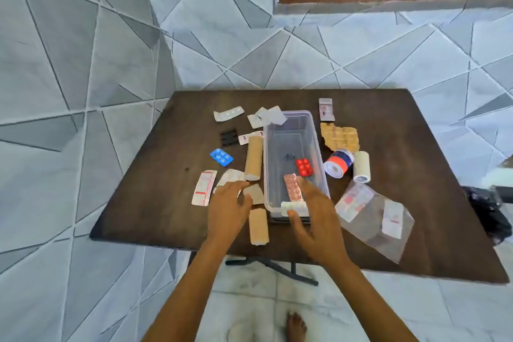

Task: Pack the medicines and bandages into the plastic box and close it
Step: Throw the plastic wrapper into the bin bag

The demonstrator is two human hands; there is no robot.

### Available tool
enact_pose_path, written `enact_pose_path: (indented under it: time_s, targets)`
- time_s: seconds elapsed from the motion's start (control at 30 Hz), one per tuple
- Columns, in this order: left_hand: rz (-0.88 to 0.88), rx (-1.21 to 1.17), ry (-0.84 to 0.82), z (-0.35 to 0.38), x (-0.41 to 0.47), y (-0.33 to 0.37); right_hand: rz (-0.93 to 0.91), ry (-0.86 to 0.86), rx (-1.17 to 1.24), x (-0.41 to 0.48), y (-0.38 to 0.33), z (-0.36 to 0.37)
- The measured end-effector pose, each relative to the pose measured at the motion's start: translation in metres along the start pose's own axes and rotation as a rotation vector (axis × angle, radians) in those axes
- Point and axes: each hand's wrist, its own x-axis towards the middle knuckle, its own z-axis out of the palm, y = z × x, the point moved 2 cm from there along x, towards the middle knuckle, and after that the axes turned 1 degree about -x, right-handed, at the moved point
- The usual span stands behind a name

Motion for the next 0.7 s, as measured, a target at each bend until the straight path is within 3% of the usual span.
enact_pose_path:
  time_s: [0.33,0.47,0.7]
  targets:
    - [0.037,0.392,-0.369,0.047,0.074,-0.018,0.050,-0.123,-0.014,0.050,0.017,0.019]
    - [0.056,0.421,-0.362,0.060,0.077,-0.027,0.091,-0.151,-0.038,0.051,0.017,0.027]
    - [-0.033,0.214,-0.279,0.038,0.078,-0.031,0.105,-0.134,-0.030,0.054,0.003,0.033]
